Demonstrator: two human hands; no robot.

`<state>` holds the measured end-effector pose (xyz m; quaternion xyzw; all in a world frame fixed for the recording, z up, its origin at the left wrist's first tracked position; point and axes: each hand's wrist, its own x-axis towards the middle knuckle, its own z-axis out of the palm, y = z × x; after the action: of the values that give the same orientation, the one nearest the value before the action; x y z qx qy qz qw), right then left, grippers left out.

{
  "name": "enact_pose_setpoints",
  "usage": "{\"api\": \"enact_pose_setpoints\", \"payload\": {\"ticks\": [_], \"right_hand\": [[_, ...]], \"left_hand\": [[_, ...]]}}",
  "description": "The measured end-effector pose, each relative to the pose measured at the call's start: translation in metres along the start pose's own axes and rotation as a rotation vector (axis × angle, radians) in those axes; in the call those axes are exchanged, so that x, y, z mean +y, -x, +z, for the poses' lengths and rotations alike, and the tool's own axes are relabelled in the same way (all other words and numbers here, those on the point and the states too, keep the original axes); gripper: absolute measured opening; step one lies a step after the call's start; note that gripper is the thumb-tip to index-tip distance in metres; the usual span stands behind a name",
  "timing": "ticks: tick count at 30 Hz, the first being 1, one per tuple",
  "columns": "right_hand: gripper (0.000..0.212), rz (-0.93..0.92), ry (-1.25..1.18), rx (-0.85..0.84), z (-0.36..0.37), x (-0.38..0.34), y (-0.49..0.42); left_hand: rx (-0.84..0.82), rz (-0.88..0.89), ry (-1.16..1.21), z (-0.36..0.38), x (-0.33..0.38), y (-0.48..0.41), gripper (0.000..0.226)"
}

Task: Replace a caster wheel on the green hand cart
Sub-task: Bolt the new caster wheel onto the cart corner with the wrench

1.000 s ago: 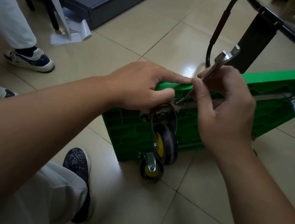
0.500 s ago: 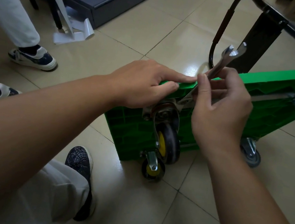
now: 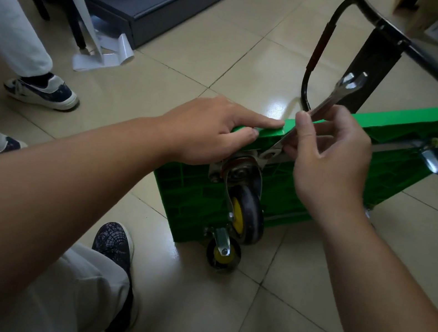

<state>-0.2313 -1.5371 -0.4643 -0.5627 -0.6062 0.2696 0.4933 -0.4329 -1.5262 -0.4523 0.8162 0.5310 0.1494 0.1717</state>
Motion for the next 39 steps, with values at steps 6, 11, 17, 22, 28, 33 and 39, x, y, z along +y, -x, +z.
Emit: {"api": "enact_pose_setpoints", "payload": {"ticks": [6, 11, 17, 22, 28, 33, 39], "right_hand": [[0.010, 0.022, 0.022, -0.046, -0.006, -0.007, -0.001], [0.010, 0.004, -0.015, 0.114, -0.014, -0.023, 0.012], [0.007, -0.279, 0.035, 0.017, 0.001, -0.056, 0.046], [0.014, -0.274, 0.058, -0.047, 0.023, -0.051, 0.057], [0.013, -0.197, 0.026, -0.033, 0.032, -0.049, 0.055], [0.014, -0.228, 0.131, -0.101, 0.039, -0.055, 0.056], [0.014, -0.318, 0.211, -0.125, 0.040, -0.058, 0.058]], "left_hand": [[-0.037, 0.033, 0.001, -0.014, -0.001, 0.014, 0.050], [-0.103, 0.036, 0.041, -0.023, -0.014, 0.036, 0.061], [-0.168, 0.085, 0.036, -0.018, -0.031, 0.050, 0.080], [-0.122, 0.100, 0.116, -0.017, -0.029, 0.051, 0.070], [-0.119, 0.070, 0.095, -0.020, -0.028, 0.052, 0.074], [-0.095, 0.101, 0.123, -0.018, -0.030, 0.050, 0.063], [-0.046, 0.133, 0.115, -0.016, -0.032, 0.047, 0.052]]}}
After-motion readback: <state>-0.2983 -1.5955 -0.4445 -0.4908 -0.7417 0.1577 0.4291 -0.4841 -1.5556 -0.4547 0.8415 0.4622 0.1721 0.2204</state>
